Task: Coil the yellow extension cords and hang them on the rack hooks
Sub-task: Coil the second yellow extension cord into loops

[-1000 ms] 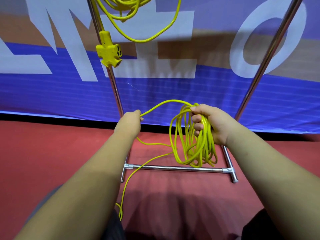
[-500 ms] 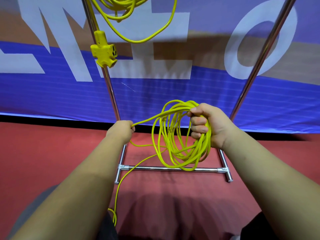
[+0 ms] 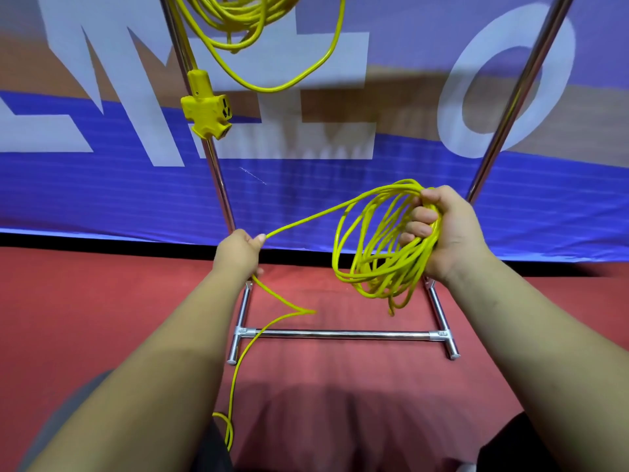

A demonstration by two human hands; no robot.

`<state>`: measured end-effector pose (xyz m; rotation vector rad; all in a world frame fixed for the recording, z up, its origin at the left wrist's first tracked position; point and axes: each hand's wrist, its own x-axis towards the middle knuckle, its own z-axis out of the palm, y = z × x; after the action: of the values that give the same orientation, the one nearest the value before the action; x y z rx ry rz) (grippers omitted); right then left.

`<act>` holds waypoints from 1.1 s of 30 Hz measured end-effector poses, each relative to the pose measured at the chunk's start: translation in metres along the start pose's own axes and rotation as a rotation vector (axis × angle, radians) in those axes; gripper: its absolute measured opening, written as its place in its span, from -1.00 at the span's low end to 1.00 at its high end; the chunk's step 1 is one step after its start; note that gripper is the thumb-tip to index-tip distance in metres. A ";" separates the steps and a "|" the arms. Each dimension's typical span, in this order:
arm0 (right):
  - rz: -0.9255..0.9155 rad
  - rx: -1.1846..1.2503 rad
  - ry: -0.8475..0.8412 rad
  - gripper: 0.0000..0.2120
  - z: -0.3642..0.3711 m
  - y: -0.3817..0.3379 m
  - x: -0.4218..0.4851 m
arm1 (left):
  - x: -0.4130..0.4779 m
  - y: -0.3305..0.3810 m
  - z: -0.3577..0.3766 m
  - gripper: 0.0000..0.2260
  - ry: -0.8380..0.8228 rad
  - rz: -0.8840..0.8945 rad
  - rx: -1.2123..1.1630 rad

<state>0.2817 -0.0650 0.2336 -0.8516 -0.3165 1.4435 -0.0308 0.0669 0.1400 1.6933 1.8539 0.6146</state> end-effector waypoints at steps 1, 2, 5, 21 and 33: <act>-0.007 -0.031 0.017 -0.80 -0.001 0.002 0.002 | -0.001 0.002 -0.002 -0.65 0.062 0.045 0.018; -0.014 -0.065 0.037 -0.79 -0.001 0.003 0.004 | -0.003 0.006 -0.005 -0.65 0.102 0.111 0.035; -0.039 -0.155 0.100 -0.78 0.000 0.008 0.009 | -0.010 0.022 -0.012 -0.75 0.059 0.301 0.141; 0.070 -0.578 0.086 -0.90 0.010 0.059 0.015 | -0.064 0.064 -0.016 -0.70 -0.634 0.684 0.039; 0.171 -0.568 -0.064 -0.75 0.021 0.085 0.006 | -0.064 0.067 -0.013 -0.75 -0.234 0.561 -0.080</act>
<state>0.2058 -0.0610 0.1892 -1.3139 -0.7390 1.5654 0.0141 0.0107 0.1997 2.1375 1.1744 0.6581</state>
